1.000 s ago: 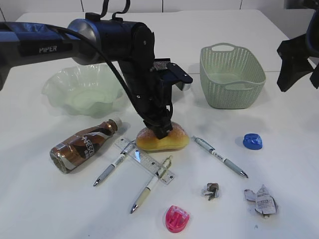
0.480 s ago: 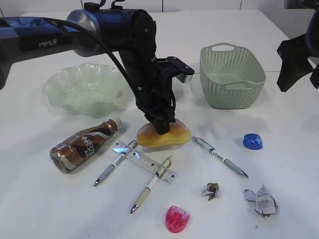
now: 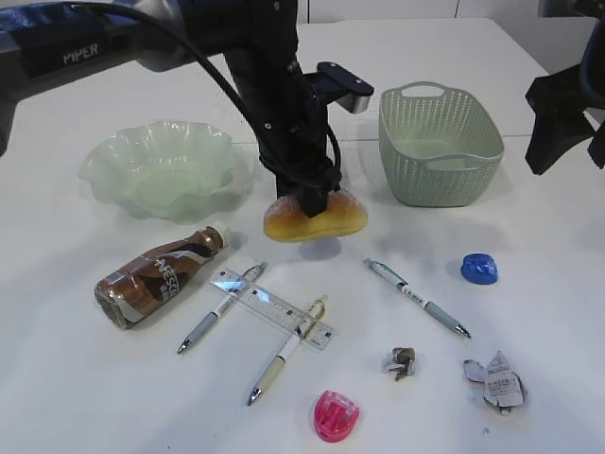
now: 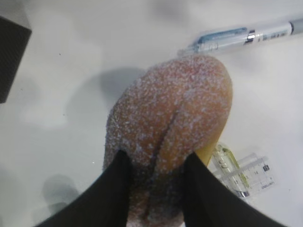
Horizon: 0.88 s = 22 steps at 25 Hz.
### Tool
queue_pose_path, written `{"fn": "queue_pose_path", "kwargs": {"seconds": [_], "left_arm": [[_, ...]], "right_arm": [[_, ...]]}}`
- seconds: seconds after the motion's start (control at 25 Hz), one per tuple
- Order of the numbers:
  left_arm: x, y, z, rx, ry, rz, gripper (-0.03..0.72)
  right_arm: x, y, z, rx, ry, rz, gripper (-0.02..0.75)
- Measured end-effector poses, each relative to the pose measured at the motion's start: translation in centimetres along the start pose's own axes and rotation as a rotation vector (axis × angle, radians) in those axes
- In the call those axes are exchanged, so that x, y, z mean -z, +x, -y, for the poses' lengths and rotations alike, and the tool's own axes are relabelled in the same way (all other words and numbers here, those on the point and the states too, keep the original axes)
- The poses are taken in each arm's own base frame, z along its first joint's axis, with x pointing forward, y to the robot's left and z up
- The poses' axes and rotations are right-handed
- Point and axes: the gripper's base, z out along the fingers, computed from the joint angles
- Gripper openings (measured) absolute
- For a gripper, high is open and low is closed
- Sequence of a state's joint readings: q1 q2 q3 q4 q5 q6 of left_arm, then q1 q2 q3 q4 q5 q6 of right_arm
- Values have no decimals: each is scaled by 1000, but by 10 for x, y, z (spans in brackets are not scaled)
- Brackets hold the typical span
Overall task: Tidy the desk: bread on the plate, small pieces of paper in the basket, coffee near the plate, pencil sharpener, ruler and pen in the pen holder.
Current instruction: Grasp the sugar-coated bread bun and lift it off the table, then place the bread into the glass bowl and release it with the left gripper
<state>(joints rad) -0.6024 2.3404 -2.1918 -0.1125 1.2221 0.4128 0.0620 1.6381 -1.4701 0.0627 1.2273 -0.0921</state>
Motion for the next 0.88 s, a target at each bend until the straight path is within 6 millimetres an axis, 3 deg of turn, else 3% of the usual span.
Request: {"fn": "queue_pose_path", "kwargs": {"seconds": [0.44, 0.88], "left_arm": [[16, -3, -8, 140, -98, 6, 208], [63, -1, -14, 213, -233, 64, 209]], "right_arm": [[0, 0, 0, 0, 0, -2, 551], [0, 0, 0, 0, 0, -2, 551]]}}
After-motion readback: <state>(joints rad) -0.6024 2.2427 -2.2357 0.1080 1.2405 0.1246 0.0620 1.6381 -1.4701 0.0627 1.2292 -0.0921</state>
